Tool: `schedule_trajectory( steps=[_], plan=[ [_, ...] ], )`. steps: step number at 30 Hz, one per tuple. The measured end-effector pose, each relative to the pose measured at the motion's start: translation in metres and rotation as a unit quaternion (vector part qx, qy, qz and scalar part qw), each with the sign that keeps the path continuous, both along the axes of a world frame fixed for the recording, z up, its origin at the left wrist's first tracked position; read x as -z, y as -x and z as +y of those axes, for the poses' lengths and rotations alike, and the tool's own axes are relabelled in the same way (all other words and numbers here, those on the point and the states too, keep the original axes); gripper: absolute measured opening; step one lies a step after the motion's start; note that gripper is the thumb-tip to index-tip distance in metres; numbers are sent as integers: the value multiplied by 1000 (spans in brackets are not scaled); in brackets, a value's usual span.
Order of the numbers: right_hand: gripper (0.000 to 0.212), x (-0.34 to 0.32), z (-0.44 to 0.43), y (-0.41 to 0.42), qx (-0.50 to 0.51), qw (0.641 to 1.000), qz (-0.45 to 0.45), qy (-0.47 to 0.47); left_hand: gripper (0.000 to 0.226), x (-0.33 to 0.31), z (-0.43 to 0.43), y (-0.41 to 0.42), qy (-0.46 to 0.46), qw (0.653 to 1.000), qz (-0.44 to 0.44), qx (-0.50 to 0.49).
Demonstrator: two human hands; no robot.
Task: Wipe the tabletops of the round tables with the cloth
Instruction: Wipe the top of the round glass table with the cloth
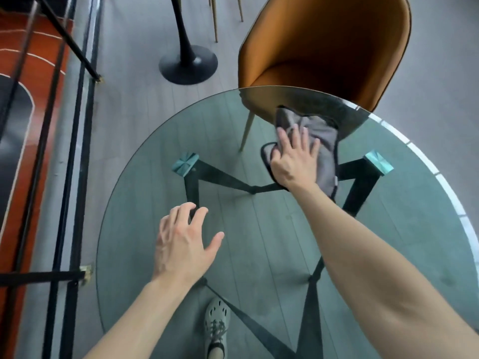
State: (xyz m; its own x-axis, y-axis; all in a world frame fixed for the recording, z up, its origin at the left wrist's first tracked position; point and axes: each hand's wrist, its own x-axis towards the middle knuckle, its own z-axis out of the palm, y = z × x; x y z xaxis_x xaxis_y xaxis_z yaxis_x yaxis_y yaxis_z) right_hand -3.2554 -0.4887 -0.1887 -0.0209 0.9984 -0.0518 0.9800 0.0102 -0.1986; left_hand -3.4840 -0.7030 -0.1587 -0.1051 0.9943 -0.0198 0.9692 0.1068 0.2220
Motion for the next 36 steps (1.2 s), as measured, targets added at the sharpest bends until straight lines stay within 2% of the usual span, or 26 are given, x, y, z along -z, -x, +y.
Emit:
schedule_trajectory(
  steps=[2,4,6,9,14,18,22,25,28,31,34,36],
  plan=[
    [68,2,-22,113,-181,984,-2,8,67,-3,-25,16,9,1000,-1,-14],
    [66,2,-59,199,-321,947,-4,19,80,-6,-51,32,19,999,0,-38],
    [63,3,-80,236,-365,931,-8,10,87,-8,-75,46,26,998,4,-60],
    [60,10,-81,227,-373,928,-9,-9,88,-6,-100,54,37,996,18,-73],
    [62,8,-79,128,-260,965,23,-3,83,-6,-101,4,31,998,18,-42],
    [64,3,-82,-20,-96,995,24,7,78,-8,-90,-71,28,999,17,31],
    [65,1,-121,-183,77,997,18,12,73,-4,-87,-144,23,995,23,99],
    [65,3,-164,-252,154,988,4,21,68,0,-92,-181,14,991,17,130],
    [67,5,-179,-270,181,983,-8,24,62,1,-104,-191,1,991,-1,135],
    [70,4,-175,-259,195,980,-10,29,44,4,-119,-172,-43,994,-24,101],
    [71,0,-172,-217,143,989,-10,33,25,16,-137,-135,-98,994,-37,39],
    [70,-3,-168,-171,83,996,-10,29,22,24,-150,-107,-121,992,-46,-3]
  ],
)
